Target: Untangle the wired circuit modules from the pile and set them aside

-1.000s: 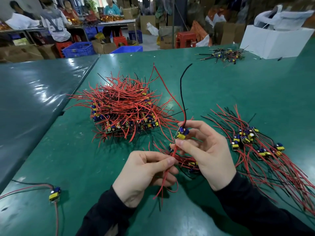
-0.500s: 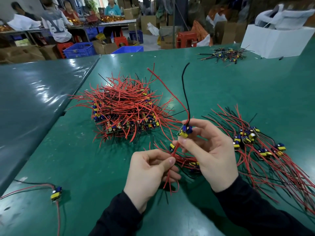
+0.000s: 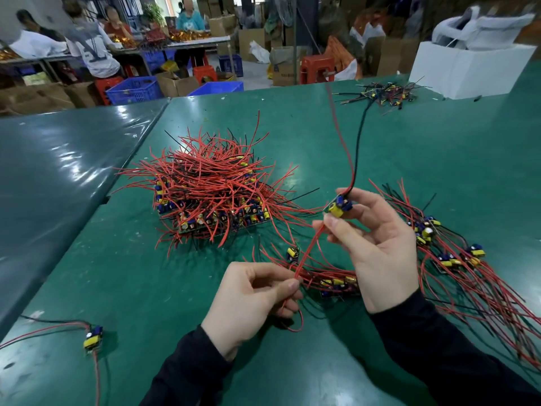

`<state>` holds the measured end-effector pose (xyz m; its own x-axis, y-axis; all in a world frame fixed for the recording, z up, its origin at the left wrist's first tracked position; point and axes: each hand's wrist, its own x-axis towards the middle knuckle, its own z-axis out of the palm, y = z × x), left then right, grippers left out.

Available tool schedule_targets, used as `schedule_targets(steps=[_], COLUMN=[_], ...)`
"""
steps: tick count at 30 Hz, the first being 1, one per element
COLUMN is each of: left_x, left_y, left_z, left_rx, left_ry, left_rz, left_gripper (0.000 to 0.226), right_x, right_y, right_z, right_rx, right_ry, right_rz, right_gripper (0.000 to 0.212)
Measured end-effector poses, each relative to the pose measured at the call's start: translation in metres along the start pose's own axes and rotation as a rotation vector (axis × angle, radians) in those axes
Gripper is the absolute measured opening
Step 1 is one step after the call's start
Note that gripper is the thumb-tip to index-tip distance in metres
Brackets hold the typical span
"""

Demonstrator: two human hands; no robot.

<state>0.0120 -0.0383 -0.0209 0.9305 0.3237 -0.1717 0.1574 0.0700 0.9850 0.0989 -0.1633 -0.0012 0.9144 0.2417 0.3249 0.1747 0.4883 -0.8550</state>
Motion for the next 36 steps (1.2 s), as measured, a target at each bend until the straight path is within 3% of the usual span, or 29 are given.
schedule_targets(steps=[9,15,20,23,27,29,31,33,36], left_x=[0.005,0.004,0.005,0.004,0.001,0.003,0.003,0.002,0.002], left_y=[-0.007,-0.012,-0.012,-0.014,-0.012,-0.012,-0.009,-0.005,-0.004], left_z=[0.000,0.002,0.000,0.000,-0.003,-0.007,-0.010,-0.009,-0.004], left_rx=[0.061,0.087,-0.005,0.065,0.386,0.537,0.614,0.562,0.300], left_ry=[0.102,0.124,0.142,0.109,-0.010,0.100,0.254,0.220,0.060], left_rz=[0.053,0.019,0.020,0.025,0.198,0.355,0.477,0.515,0.458], left_gripper=[0.012,0.024,0.015,0.014,0.032,0.046,0.043,0.032,0.024], right_x=[-0.004,-0.011,-0.012,-0.010,-0.001,0.003,0.001,-0.003,-0.009], right_y=[-0.001,0.000,0.000,0.001,0.000,0.001,0.004,0.009,0.012], right_z=[0.003,0.007,0.007,0.007,0.002,-0.002,-0.002,0.000,0.003], right_rx=[-0.007,-0.006,-0.013,-0.024,-0.045,-0.041,-0.041,-0.037,-0.062], right_ry=[-0.031,-0.031,-0.041,-0.038,-0.014,-0.014,-0.076,-0.160,-0.223], right_rz=[-0.075,-0.109,-0.095,-0.086,-0.031,0.035,0.121,0.171,0.167], right_gripper=[0.030,0.028,0.029,0.030,0.030,0.030,0.030,0.030,0.031])
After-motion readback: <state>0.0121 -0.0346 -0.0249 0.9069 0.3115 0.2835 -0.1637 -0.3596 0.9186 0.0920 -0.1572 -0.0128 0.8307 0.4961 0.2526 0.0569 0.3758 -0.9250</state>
